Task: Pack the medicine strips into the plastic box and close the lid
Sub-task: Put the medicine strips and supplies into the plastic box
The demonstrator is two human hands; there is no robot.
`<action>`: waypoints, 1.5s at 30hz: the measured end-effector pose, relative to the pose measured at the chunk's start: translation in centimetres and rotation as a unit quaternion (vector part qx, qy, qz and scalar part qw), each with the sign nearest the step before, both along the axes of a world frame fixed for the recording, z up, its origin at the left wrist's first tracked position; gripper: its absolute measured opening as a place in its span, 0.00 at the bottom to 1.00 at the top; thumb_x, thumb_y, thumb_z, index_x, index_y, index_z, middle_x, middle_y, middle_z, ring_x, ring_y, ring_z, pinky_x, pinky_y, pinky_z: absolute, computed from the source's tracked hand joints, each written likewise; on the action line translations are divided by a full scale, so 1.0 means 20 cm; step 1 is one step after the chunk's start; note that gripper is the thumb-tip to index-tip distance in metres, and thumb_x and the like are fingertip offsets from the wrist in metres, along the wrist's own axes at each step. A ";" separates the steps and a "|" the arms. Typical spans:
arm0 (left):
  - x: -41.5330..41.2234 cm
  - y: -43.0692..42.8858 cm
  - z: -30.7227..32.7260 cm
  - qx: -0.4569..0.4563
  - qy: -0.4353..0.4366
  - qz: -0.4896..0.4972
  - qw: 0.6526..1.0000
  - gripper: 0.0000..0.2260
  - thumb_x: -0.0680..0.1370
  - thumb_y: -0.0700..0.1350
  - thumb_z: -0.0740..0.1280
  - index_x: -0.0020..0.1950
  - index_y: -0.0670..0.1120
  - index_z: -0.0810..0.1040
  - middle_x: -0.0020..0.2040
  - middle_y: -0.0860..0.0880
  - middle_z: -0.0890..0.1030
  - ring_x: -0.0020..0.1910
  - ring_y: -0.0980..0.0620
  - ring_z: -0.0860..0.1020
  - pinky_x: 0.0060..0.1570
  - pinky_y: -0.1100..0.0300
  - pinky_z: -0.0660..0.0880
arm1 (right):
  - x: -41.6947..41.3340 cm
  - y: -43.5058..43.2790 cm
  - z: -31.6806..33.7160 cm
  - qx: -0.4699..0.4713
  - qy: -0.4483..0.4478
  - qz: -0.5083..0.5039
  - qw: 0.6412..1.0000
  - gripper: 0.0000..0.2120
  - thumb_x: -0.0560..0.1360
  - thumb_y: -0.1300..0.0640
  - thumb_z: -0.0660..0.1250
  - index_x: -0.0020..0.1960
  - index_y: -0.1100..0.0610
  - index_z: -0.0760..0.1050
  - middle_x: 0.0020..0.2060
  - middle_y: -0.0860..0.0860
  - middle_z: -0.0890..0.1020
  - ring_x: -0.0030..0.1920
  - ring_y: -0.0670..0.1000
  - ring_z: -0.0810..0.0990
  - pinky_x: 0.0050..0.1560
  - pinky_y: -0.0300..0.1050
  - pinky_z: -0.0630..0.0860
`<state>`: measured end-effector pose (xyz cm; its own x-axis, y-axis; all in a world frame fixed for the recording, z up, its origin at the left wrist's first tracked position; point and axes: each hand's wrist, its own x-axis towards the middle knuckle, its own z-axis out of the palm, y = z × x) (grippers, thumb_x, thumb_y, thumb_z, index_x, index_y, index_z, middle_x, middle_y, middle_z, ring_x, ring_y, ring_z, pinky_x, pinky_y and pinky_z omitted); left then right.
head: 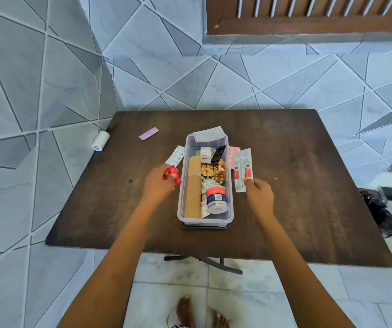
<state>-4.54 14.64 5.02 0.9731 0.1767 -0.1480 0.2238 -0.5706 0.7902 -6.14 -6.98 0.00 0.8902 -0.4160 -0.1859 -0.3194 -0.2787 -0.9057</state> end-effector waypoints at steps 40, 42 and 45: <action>0.54 -0.32 -0.28 0.154 0.035 -0.300 0.941 0.13 0.73 0.32 0.63 0.52 0.42 0.82 0.55 0.43 0.82 0.57 0.44 0.78 0.55 0.56 0.73 | 0.21 0.05 -0.06 -0.301 0.091 0.030 0.949 0.10 0.76 0.56 0.61 0.55 0.58 0.73 0.56 0.57 0.77 0.51 0.61 0.79 0.46 0.52 0.75; 0.54 -0.32 -0.29 0.161 0.026 -0.287 0.944 0.13 0.73 0.32 0.63 0.52 0.42 0.83 0.56 0.43 0.82 0.57 0.43 0.78 0.56 0.56 0.73 | 0.21 0.01 -0.09 -0.296 0.127 0.037 0.946 0.12 0.76 0.57 0.61 0.58 0.59 0.72 0.57 0.58 0.77 0.54 0.61 0.78 0.50 0.51 0.75; 0.59 -0.32 -0.24 0.149 -0.009 -0.246 0.958 0.12 0.75 0.34 0.62 0.50 0.43 0.83 0.55 0.44 0.83 0.55 0.45 0.79 0.52 0.57 0.74 | 0.25 -0.03 -0.14 -0.294 0.163 0.045 0.941 0.15 0.75 0.57 0.63 0.60 0.60 0.71 0.60 0.59 0.75 0.57 0.61 0.76 0.52 0.53 0.75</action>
<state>7.21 8.29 0.26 0.9516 -0.2713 -0.1441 -0.1420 -0.8045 0.5767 -1.08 -7.51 -2.87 0.8623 -0.4576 -0.2169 -0.5046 -0.7406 -0.4438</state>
